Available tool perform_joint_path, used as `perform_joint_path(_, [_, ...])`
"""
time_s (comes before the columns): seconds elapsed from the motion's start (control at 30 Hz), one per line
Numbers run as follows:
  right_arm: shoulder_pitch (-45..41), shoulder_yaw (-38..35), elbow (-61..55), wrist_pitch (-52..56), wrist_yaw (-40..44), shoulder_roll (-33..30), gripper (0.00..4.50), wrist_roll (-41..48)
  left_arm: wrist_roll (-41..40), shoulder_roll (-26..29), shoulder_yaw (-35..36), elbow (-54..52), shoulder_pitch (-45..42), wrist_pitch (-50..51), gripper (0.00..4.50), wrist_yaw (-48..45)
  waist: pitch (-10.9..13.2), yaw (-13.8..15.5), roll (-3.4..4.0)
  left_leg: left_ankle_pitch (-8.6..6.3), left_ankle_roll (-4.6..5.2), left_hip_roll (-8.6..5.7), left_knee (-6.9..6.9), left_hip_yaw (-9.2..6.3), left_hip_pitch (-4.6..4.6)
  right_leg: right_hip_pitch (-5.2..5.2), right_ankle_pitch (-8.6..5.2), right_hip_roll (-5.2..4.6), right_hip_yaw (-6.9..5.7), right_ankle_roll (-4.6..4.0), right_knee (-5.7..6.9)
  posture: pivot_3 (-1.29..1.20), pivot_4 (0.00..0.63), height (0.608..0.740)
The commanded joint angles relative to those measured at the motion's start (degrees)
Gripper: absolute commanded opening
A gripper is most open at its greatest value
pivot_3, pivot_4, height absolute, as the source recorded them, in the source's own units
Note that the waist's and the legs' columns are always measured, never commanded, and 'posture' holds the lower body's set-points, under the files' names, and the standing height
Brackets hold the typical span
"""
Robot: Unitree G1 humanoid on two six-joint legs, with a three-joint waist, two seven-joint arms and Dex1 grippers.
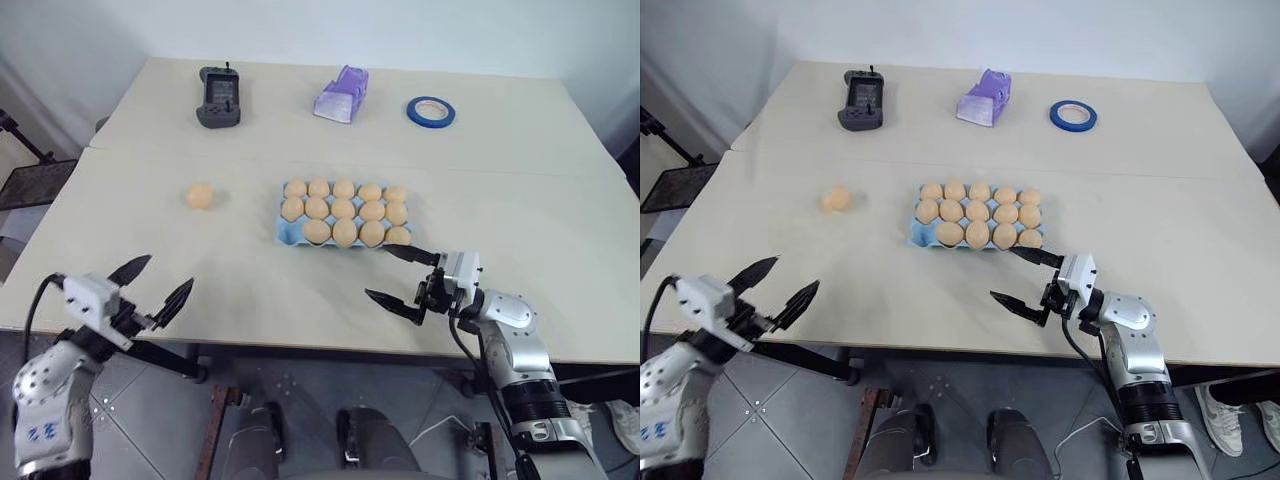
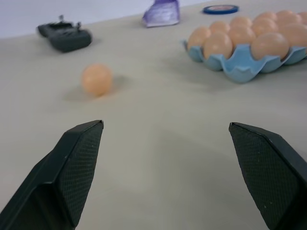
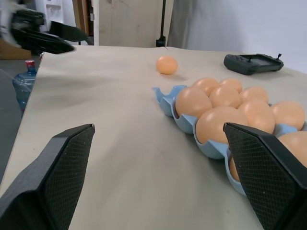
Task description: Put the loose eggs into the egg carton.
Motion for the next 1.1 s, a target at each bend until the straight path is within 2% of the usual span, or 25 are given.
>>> perform_joint_path(0.03, [-0.7, -1.4, 0.0, -1.6, 0.4, -0.2, 4.50, 0.7, -1.9, 0.3, 1.6, -3.6, 0.5, 0.1, 4.48, 1.6, 0.0, 0.0, 0.00, 0.00, 0.00, 0.00, -0.01, 0.00, 0.00, 0.00, -0.01, -0.01, -0.01, -0.03, -0.01, 0.00, 0.150, 0.740])
perform_joint_path(0.1, [-1.4, -1.1, 0.4, -1.7, 0.5, 0.2, 4.50, 0.8, -1.9, -0.6, 2.3, -3.3, 0.0, 0.4, 4.48, 4.3, 0.0, -0.1, 0.01, 0.00, 0.00, 0.00, -0.02, 0.00, 0.00, 0.00, -0.50, -0.03, 0.00, -0.95, -0.06, 0.00, 0.150, 0.740])
perform_joint_path(0.2, [-2.5, -0.8, 0.6, -1.8, 0.7, 0.7, 4.50, 0.9, -2.0, -1.7, 2.3, -2.6, -1.6, 2.0, 4.48, 8.7, 0.0, -0.4, 0.00, -0.01, 0.01, -0.03, -0.04, 0.02, 0.00, 0.04, -0.43, -0.03, 0.00, -0.83, -0.09, 0.00, 0.150, 0.740])
perform_joint_path(0.23, [-2.8, -0.7, 0.5, -1.7, 0.8, 0.7, 4.50, 1.0, -1.8, -2.3, 2.0, -2.5, -2.6, 2.8, 4.48, 10.7, 0.0, -0.5, 0.00, 0.00, 0.01, -0.03, -0.07, 0.02, -0.01, 0.03, -0.32, -0.02, -0.01, -0.63, -0.09, 0.00, 0.150, 0.740])
perform_joint_path(0.27, [-3.2, -0.7, 0.5, -1.4, 0.7, 0.8, 4.50, 1.0, -1.1, -2.8, 1.5, -1.6, -4.4, 3.2, 4.48, 12.7, 0.0, -0.5, 0.00, 0.00, 0.01, -0.02, -0.08, 0.02, 0.00, 0.03, 0.03, 0.00, -0.04, 0.01, -0.08, 0.00, 0.150, 0.740])
perform_joint_path(0.4, [-4.4, -0.5, 0.7, -1.1, 0.7, 1.1, 4.50, 0.9, 2.0, -2.7, -1.9, 5.4, -13.4, 4.7, 4.48, 16.8, 0.0, -0.4, 0.00, 0.04, -0.01, 0.00, -0.09, -0.02, 0.00, 0.01, 0.02, 0.09, -0.07, 0.00, -0.04, 0.00, 0.150, 0.740])
perform_joint_path(0.57, [-5.2, -0.6, 1.1, -1.6, 0.1, 1.3, 4.50, 0.4, 7.5, -1.2, -6.6, 23.4, -30.7, 2.6, 4.48, 19.7, 0.0, 0.3, -0.01, 0.05, 0.01, -0.03, 0.07, -0.01, -0.01, 0.04, 0.08, 0.08, -0.07, 0.10, 0.00, 0.00, 0.150, 0.740])
perform_joint_path(0.7, [-4.5, -0.7, -0.3, -1.5, -1.1, 1.5, 4.50, 0.2, 11.4, -0.5, -10.7, 44.0, -47.2, -0.6, 4.48, 18.2, 0.0, 0.6, -0.07, 0.05, 0.04, -0.06, 0.14, 0.02, -0.09, -0.01, 0.11, 0.10, -0.09, 0.17, 0.04, 0.00, 0.150, 0.740])
perform_joint_path(0.93, [-2.3, -0.9, -3.1, -1.4, -3.3, 1.5, 4.50, -0.1, 15.8, 1.1, -13.8, 68.2, -61.5, -7.5, 4.48, 17.3, 0.0, 0.1, -0.10, 0.21, -0.04, 0.08, 0.15, 0.46, -0.11, -0.24, 0.04, 0.35, 0.11, 0.31, 0.05, 0.00, 0.150, 0.740])
perform_joint_path(1.1, [0.1, -1.4, -5.6, -0.9, -5.1, 0.8, 4.50, -0.1, 18.2, 1.4, -15.0, 76.3, -66.2, -8.6, 4.48, 19.1, 0.1, 0.3, -0.16, 0.18, -0.07, 0.06, 0.22, 0.44, -0.13, -0.24, -0.03, 0.34, 0.18, 0.35, 0.09, 0.00, 0.150, 0.740])
